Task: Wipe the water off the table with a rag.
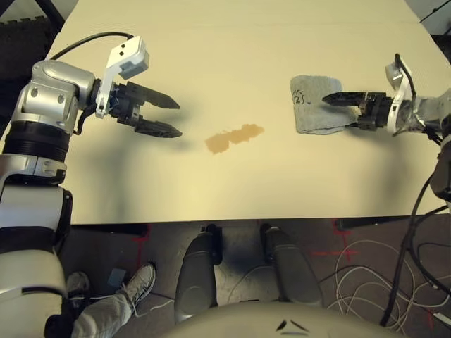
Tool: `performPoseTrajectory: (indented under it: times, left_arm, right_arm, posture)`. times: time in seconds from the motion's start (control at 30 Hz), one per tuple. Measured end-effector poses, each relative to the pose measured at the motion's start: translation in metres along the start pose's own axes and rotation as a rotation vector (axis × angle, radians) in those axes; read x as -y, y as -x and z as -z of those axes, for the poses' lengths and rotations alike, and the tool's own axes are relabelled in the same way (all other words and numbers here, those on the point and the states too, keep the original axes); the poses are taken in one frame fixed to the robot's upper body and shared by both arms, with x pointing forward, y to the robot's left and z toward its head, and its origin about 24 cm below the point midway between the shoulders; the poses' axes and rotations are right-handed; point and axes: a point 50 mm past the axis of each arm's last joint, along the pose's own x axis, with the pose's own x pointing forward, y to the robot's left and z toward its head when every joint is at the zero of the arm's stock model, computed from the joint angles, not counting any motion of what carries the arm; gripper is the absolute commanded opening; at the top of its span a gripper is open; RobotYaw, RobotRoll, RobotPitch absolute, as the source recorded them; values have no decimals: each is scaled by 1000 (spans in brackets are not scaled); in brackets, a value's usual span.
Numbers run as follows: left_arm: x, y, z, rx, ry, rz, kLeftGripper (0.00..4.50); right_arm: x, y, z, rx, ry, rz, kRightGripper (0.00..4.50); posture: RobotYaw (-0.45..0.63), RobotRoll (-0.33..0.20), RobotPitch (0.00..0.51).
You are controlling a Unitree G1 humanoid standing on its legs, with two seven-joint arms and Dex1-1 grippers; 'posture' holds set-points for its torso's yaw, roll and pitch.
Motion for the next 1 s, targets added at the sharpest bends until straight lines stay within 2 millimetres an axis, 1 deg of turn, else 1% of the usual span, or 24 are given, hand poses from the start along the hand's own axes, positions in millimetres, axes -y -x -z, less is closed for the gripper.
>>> performPoseTrajectory:
  times: [0.13,0.27,0.3,0.37,0.4,0.43,0.67,0.7,0.73,0.9,0.97,1.0]
  left_arm:
    - [1,-3,-1,1,-1,13,4500]
    - [1,-3,-1,2,2,15,4500]
    - [1,-4,0,1,3,16,4500]
    - [1,-5,0,-2,4,21,4500]
    - [1,-6,0,-2,3,23,4500]
    - [1,-6,-1,-1,2,24,4500]
    - [1,-9,-2,1,-1,32,4500]
    - [1,-9,-2,1,-1,33,4500]
    - [1,-10,-2,1,0,34,4500]
    - [1,-11,-2,0,0,39,4500]
    - [1,-11,-3,-2,0,41,4500]
    - [1,-12,-3,-3,-2,43,4500]
  right_arm:
    - [-3,-9,-3,57,23,7,4475]
    - [-3,-11,-8,104,56,34,4475]
    - [-3,-11,-9,113,63,38,4316]
    - [-4,-13,-10,118,69,43,3875]
    - [-6,-14,-10,119,72,40,3473]
    - [-8,-16,-10,121,79,34,3189]
    - [-22,-22,-13,121,119,1,461]
    - [-24,-22,-14,118,124,-2,137]
    - [-25,-22,-13,115,132,-2,25]
    - [-27,-22,-11,93,167,12,25]
    - [-32,-21,-11,87,181,14,25]
    - [-37,-20,-11,82,191,11,25]
  posture:
    - [-127,0,284]
    - [-137,0,284]
    - [-139,0,284]
    - [-144,0,285]
    - [-144,0,285]
    - [-145,0,285]
    - [-158,0,278]
    - [-161,0,276]
    - [-162,0,276]
    - [-165,0,274]
    - [-165,0,273]
    - [-167,0,272]
